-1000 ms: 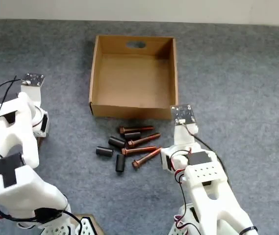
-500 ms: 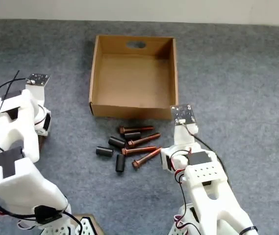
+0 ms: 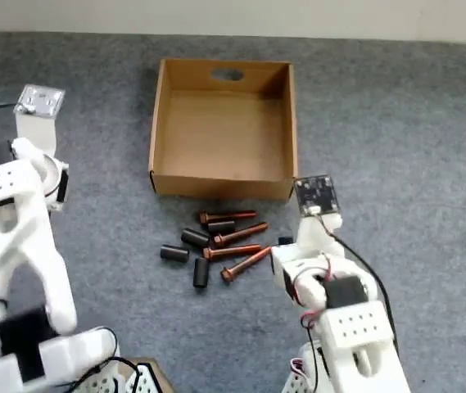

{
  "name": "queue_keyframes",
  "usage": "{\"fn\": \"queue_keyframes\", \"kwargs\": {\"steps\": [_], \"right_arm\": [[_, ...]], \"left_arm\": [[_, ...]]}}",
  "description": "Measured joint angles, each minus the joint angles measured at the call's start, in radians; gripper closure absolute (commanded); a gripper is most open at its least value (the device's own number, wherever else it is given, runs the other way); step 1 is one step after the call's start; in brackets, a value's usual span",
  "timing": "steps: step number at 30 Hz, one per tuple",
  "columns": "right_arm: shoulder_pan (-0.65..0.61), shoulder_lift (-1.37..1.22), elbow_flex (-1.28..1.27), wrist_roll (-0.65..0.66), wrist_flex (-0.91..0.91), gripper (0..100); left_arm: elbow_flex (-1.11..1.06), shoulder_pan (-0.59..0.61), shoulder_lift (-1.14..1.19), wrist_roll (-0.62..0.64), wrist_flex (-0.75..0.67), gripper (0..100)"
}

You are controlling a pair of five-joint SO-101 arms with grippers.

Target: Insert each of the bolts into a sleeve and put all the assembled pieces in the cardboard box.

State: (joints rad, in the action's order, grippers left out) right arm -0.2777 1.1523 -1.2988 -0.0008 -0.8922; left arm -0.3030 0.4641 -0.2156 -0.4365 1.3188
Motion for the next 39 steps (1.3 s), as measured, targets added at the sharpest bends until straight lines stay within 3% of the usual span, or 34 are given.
{"fn": "queue_keyframes", "kwargs": {"steps": [4,8,12,21,28,33,39], "right_arm": [[-0.029,0.201,-0.04,0.0,0.023,99.0],[-0.107,0.338,-0.11,0.0,0.157,99.0],[-0.157,0.417,-0.19,0.0,0.315,99.0],[-0.169,0.44,-0.324,0.0,0.646,99.0],[-0.169,0.445,-0.377,0.0,0.692,99.0],[-0.161,0.445,-0.377,0.0,0.692,99.0],[-0.071,0.445,-0.377,0.0,0.692,99.0]], "left_arm": [[0.0,-0.103,-0.143,0.048,0.034,99],[0.0,-0.23,-0.276,0.261,0.008,99],[0.0,-0.348,-0.376,0.477,-0.091,99],[-0.021,-0.549,-0.407,0.663,-0.382,99],[-0.12,-0.75,-0.411,0.71,-0.643,99],[-0.175,-0.85,-0.413,0.71,-0.687,99],[-0.203,-0.882,-0.411,0.71,-0.694,99]]}}
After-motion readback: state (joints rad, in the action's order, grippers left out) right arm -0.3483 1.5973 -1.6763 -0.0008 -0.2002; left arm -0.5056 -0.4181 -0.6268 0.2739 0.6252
